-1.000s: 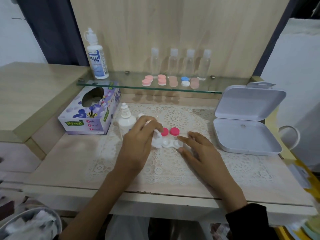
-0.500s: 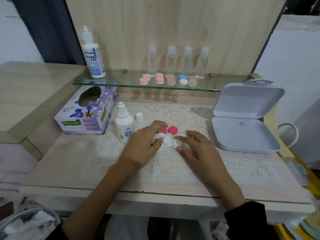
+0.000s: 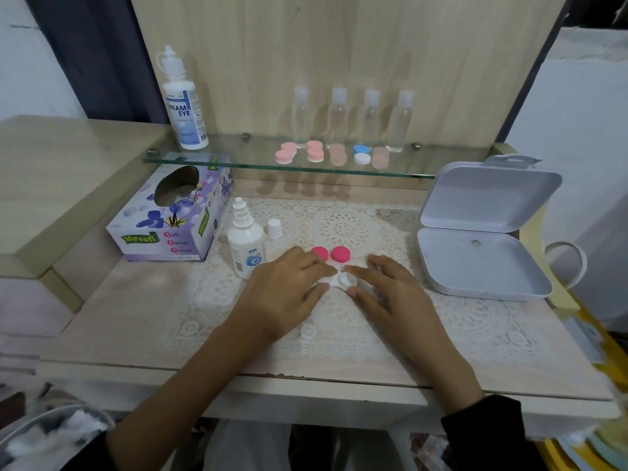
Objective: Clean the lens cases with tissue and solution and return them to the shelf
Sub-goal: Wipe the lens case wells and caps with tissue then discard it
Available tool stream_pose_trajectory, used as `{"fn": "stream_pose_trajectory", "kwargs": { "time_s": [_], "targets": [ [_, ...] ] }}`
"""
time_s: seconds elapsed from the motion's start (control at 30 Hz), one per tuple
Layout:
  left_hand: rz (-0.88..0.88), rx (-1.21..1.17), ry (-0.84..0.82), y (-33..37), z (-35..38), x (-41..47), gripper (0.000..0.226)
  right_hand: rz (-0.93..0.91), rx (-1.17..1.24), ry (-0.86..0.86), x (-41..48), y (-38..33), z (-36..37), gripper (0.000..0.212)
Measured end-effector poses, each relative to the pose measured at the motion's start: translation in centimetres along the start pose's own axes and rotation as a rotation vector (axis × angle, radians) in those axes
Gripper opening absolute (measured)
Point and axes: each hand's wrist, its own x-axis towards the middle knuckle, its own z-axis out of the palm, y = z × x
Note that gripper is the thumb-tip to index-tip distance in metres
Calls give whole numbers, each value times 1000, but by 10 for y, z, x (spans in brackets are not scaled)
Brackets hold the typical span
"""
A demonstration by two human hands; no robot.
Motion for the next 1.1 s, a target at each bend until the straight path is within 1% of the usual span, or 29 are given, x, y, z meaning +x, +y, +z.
{"fn": "stream_pose_trajectory", "kwargs": {
  "time_s": [0.07,0.1,0.17,0.23,0.33,0.4,0.5,0.6,0.77,0.93,1.0,1.1],
  "targets": [
    [8,62,35,6,-2,2,23,1,-2,-1,0,-1,0,38],
    [13,78,40,9,-2,3,25,0,-3,1,0,0,0,37],
    [6,84,30,14,-2,4,38,-2,-9,5,0,0,1,37],
    [-1,113,26,14,-4,7,46,-1,-16,2,0,0,1,37],
    [-47,92,-61,19,-10,11,43,0,-12,0,1,1,1,35],
    [-97,64,-90,18,-9,12,40,-2,-8,2,1,1,1,34],
    [-111,3,-68,19,-7,14,38,3,1,-2,1,0,1,38],
    [-172,-59,-105,18,-6,15,37,14,10,-9,1,0,0,43],
    [-261,-179,-104,15,0,14,36,13,-5,-11,1,0,0,43],
    [-335,-371,-99,5,7,14,39,9,-9,-1,1,0,0,39],
    [-365,-467,-86,3,8,16,36,11,-13,0,1,1,1,36],
    [-417,-604,-71,0,9,15,29,13,-30,2,1,1,1,36]
  ]
}}
